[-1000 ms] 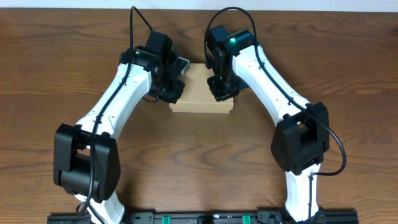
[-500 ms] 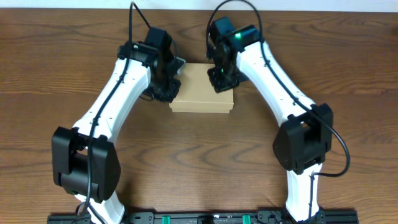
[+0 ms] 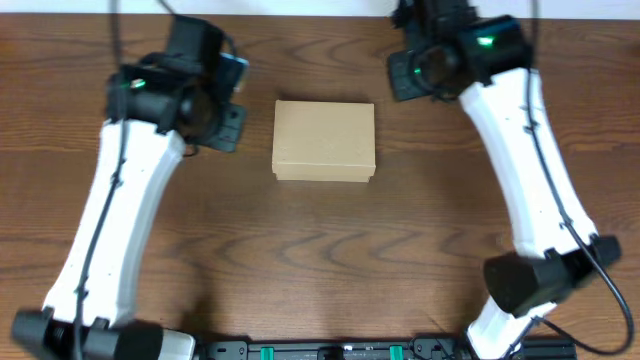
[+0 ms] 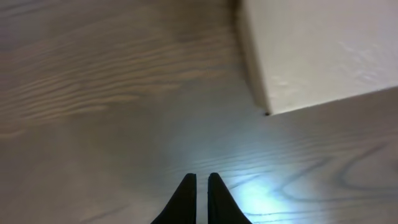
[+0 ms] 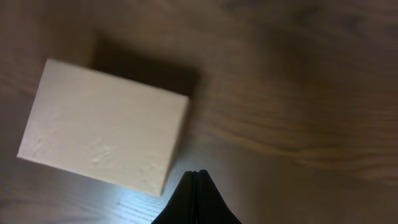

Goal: Pack container

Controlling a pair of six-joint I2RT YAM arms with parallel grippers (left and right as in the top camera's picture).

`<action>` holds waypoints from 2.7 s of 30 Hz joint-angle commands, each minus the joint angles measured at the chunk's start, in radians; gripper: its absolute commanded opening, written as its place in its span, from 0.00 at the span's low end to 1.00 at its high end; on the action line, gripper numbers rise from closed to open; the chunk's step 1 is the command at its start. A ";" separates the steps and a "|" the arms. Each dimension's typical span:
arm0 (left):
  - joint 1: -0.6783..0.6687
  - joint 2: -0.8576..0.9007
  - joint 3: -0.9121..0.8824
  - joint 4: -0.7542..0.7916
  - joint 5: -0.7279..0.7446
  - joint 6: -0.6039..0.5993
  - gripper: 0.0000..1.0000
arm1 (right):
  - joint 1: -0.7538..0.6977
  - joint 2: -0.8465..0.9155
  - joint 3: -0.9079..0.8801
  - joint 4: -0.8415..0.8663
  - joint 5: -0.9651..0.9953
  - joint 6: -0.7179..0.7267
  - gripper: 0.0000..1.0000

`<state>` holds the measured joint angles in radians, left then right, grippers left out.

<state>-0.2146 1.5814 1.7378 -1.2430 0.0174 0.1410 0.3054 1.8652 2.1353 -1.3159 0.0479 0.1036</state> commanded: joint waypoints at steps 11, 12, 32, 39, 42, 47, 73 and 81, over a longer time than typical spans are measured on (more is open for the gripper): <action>0.188 -0.235 0.018 0.031 -0.096 -0.026 0.47 | -0.181 -0.252 0.018 0.128 0.083 -0.018 0.01; 0.192 -0.244 0.018 0.035 -0.108 -0.026 0.49 | -0.185 -0.267 0.018 0.138 0.084 -0.035 0.01; 0.195 -0.271 0.018 0.023 -0.132 -0.026 0.95 | -0.187 -0.334 0.018 0.077 0.083 -0.090 0.99; 0.195 -0.271 0.018 0.020 -0.132 -0.026 0.95 | -0.187 -0.334 0.018 0.077 0.083 -0.090 0.99; 0.195 -0.271 0.018 0.020 -0.132 -0.026 0.95 | -0.187 -0.334 0.018 0.077 0.083 -0.090 0.99; 0.195 -0.271 0.018 0.020 -0.132 -0.026 0.95 | -0.187 -0.334 0.018 0.077 0.083 -0.090 0.99; 0.195 -0.271 0.018 0.020 -0.132 -0.026 0.95 | -0.187 -0.334 0.018 0.077 0.083 -0.090 0.99; 0.195 -0.270 0.018 0.020 -0.132 -0.026 0.96 | -0.187 -0.334 0.018 0.077 0.083 -0.090 0.99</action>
<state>-0.0261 1.3128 1.7397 -1.2228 -0.0982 0.1162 0.1238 1.5314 2.1445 -1.2373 0.1246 0.0177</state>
